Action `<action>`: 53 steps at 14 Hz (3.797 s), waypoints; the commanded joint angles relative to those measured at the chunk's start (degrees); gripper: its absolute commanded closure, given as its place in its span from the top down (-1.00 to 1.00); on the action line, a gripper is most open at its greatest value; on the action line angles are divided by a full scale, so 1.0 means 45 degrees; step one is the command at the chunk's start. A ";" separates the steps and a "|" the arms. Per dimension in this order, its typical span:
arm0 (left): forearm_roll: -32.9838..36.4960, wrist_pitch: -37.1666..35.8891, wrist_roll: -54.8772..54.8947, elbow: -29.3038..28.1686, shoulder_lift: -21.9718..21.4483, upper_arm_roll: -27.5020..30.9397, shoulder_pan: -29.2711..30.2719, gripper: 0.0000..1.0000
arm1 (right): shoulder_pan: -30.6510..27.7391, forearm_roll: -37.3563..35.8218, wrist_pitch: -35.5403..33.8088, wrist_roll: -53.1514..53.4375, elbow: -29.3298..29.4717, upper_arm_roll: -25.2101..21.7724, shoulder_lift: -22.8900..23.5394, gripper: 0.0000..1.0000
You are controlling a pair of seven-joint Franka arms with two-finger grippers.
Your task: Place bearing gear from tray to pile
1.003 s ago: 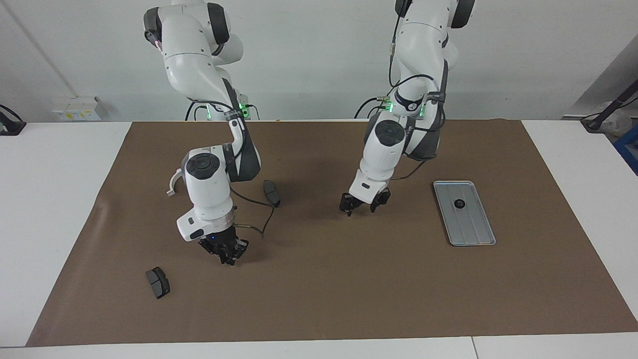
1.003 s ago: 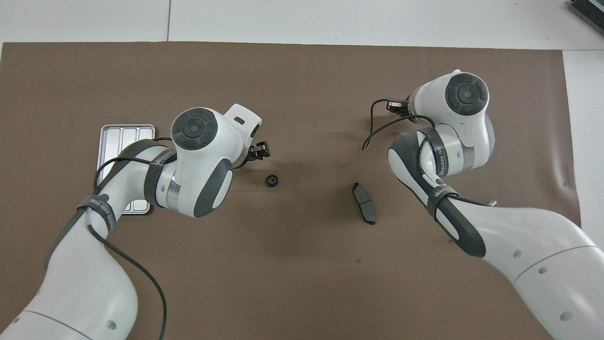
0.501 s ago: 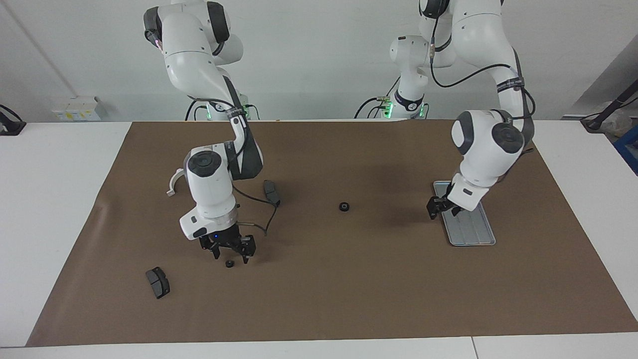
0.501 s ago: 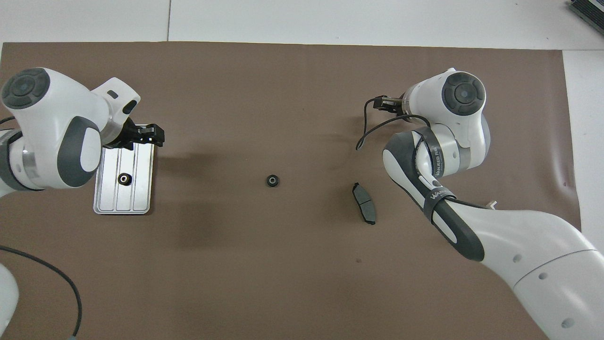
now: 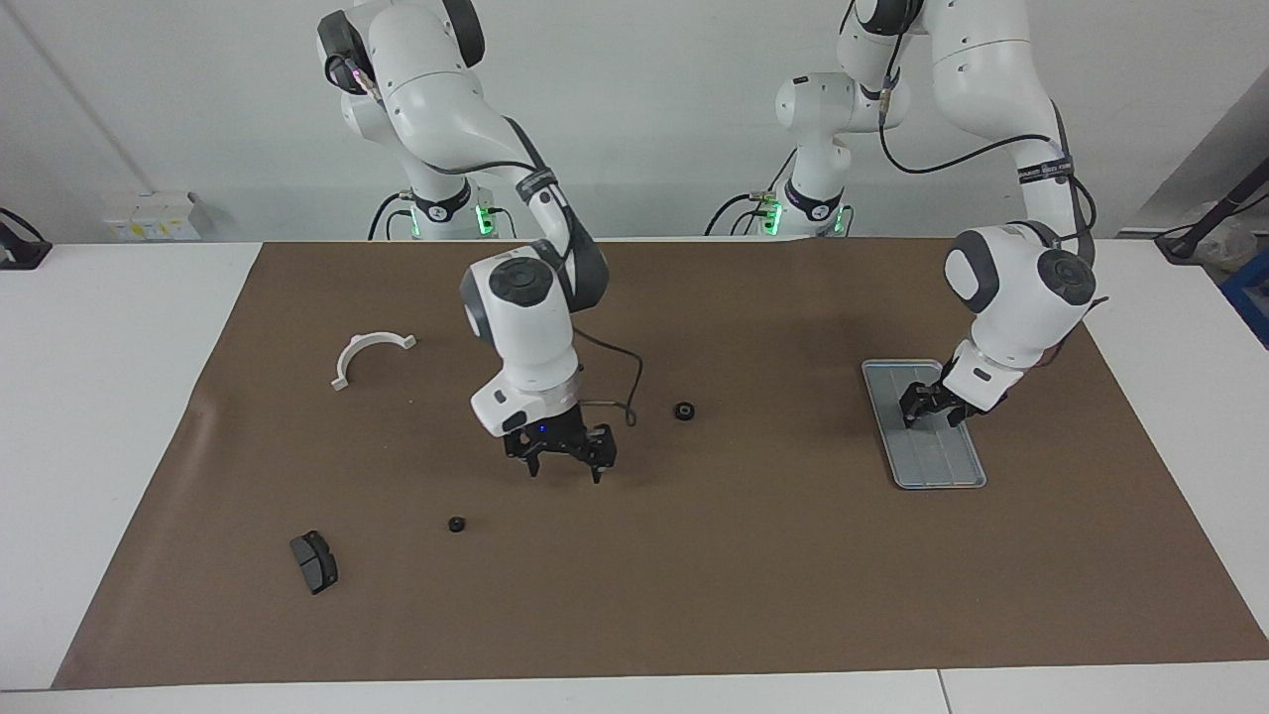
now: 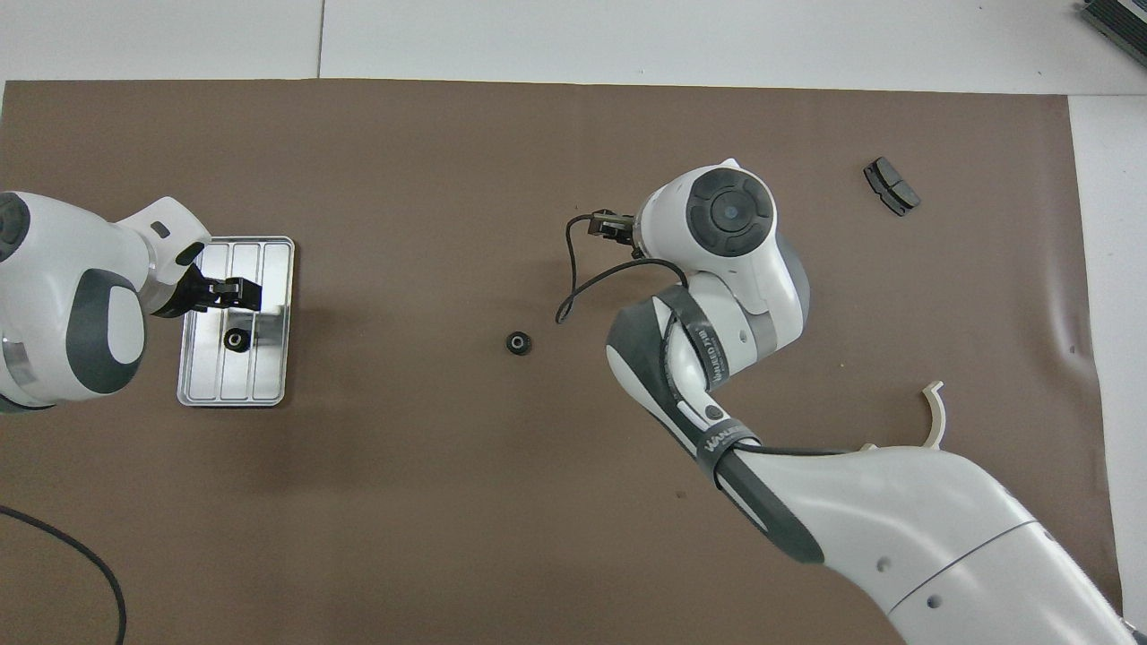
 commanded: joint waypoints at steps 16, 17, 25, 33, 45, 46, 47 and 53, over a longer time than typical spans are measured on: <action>0.0150 0.0569 0.0195 -0.1781 -0.1083 -0.0135 0.0104 -0.54 | 0.2991 0.0159 -0.0426 0.1542 -0.0144 -0.0020 0.0786 0.68; 0.0150 0.0511 0.0195 -0.1704 -0.1044 -0.0135 0.0084 -0.61 | 0.3030 0.0140 -0.0426 0.1562 -0.0242 -0.0020 0.0767 0.64; 0.0131 -0.0993 -0.1617 0.1088 -0.0381 -0.0194 -0.0830 -0.73 | 0.3167 0.0139 -0.0211 0.1816 -0.0535 -0.0020 0.0767 0.23; 0.0131 -0.0740 -0.6420 0.1461 -0.0282 -0.0214 -0.3661 -0.73 | 0.2991 -0.0153 0.0024 0.1796 -0.0340 -0.0040 0.0767 -0.52; 0.0150 -0.0544 -1.0274 0.3533 0.1573 -0.0174 -0.6809 -0.75 | 0.0181 -0.0544 0.0043 0.0003 -0.3265 -0.0352 -0.2296 -1.00; 0.0150 -0.0544 -1.0274 0.3416 0.1573 -0.0174 -0.7100 -0.75 | -0.0112 -0.0448 -0.0034 -0.0465 -0.3753 -0.0352 -0.2764 -1.00; 0.0150 -0.0525 -1.0274 0.3124 0.1573 -0.0155 -0.7413 -0.75 | -0.0443 -0.0408 -0.0112 -0.0933 -0.4280 -0.0333 -0.3194 -1.00; 0.0170 -0.0447 -1.0274 0.2438 0.1436 -0.0136 -0.7982 0.61 | -0.1890 0.0061 -0.1400 -0.4466 -0.6333 -0.0313 -0.4934 -1.00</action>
